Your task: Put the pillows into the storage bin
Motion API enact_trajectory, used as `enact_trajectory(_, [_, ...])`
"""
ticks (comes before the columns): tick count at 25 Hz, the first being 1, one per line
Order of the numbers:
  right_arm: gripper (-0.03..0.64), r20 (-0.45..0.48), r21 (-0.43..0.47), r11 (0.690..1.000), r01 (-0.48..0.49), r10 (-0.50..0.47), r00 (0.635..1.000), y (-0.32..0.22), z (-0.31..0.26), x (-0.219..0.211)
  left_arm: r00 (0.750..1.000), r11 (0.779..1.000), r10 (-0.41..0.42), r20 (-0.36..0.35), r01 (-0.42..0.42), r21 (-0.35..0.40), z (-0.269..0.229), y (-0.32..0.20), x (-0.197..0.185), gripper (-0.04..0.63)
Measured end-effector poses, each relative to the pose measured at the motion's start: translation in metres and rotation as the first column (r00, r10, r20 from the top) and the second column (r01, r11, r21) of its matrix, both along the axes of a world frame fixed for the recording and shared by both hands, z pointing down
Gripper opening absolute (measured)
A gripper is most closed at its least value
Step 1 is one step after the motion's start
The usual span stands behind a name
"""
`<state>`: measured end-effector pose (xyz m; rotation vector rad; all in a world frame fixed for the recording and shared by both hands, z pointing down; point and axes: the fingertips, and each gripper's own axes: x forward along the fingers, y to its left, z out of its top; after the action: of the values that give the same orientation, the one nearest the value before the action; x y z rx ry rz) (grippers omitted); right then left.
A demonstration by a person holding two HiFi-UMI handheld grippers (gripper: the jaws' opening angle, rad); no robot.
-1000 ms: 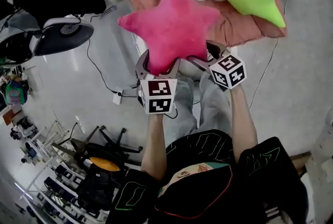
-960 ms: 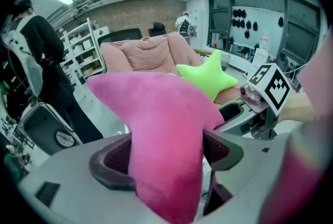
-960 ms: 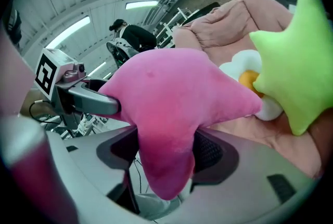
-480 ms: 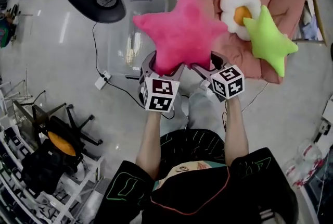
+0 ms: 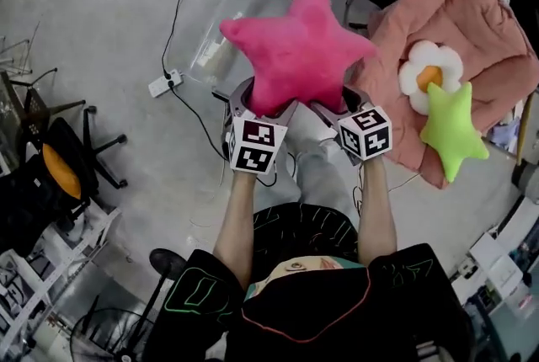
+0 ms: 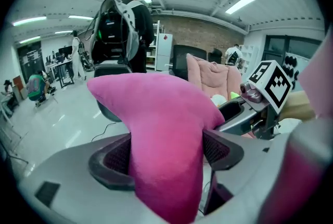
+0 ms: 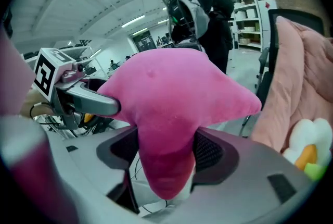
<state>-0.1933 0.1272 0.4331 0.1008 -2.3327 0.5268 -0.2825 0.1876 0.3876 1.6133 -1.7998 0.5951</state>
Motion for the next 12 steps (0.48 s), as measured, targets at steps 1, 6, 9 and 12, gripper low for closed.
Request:
enact_trajectory(1, [0.317,-0.009,0.000,1.000,0.021,-0.021,1.000,0.004,0.003,-0.012,1.000,1.000,-0.019,-0.008,0.019,0.001,0.004,0.006,-0.012,0.400])
enact_trajectory(6, [0.318,-0.058,0.017,0.992,0.123,-0.122,0.991,0.024,0.019,-0.073,0.989,0.991,-0.129,-0.078,0.131,0.019,0.028,0.035,-0.066,0.402])
enact_trajectory(9, [0.321,-0.082,0.041,0.982,0.182,-0.178,0.981,0.030,0.028,-0.102,0.978,0.984,-0.169,-0.120,0.175,0.038,0.043,0.044,-0.093,0.407])
enact_trajectory(12, [0.339,-0.115,0.042,0.976,0.213,-0.207,0.972,0.029,0.044,-0.126,0.969,0.976,-0.204,-0.142,0.213,0.053,0.067,0.046,-0.118,0.423])
